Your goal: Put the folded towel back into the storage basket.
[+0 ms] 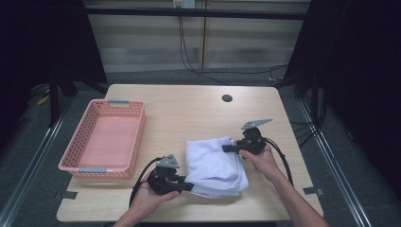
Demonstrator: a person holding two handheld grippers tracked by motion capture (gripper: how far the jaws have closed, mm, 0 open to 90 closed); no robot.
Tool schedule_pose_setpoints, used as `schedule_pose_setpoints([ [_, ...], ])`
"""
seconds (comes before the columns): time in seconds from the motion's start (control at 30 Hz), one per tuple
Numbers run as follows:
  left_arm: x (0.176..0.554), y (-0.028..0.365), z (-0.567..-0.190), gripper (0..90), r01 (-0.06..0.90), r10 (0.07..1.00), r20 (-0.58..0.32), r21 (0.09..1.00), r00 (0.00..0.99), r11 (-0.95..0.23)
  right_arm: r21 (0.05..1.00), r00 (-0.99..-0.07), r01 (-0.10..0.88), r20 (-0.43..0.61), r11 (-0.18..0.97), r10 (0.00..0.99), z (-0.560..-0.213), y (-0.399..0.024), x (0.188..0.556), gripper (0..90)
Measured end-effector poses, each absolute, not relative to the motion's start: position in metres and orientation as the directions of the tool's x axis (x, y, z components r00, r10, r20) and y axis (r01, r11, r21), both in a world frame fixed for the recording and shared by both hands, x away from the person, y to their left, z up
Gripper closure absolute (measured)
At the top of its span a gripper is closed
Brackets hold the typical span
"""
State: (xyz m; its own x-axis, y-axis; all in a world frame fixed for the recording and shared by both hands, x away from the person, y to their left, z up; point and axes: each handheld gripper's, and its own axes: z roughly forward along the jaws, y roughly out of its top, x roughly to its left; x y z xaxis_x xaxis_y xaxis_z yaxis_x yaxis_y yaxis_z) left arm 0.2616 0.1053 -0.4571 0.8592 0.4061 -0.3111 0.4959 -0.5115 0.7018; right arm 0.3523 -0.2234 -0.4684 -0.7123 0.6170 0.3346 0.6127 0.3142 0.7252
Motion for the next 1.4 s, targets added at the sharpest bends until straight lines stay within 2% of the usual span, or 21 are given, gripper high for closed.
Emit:
schedule_pose_setpoints([
  [0.7, 0.277, 0.129, -0.407, 70.6, 0.464, 0.417, -0.287, 0.777, 0.862, -0.426, 0.78, -0.736, 0.563, 0.322, 0.273, 0.595, -0.42, -0.211, 0.373, 74.4],
  [1.4, 0.295, 0.187, -0.372, 70.7, 0.466, 0.479, -0.282, 0.823, 0.831, -0.325, 0.818, -0.78, 0.51, 0.308, 0.268, 0.545, -0.378, -0.157, 0.412, 74.5],
])
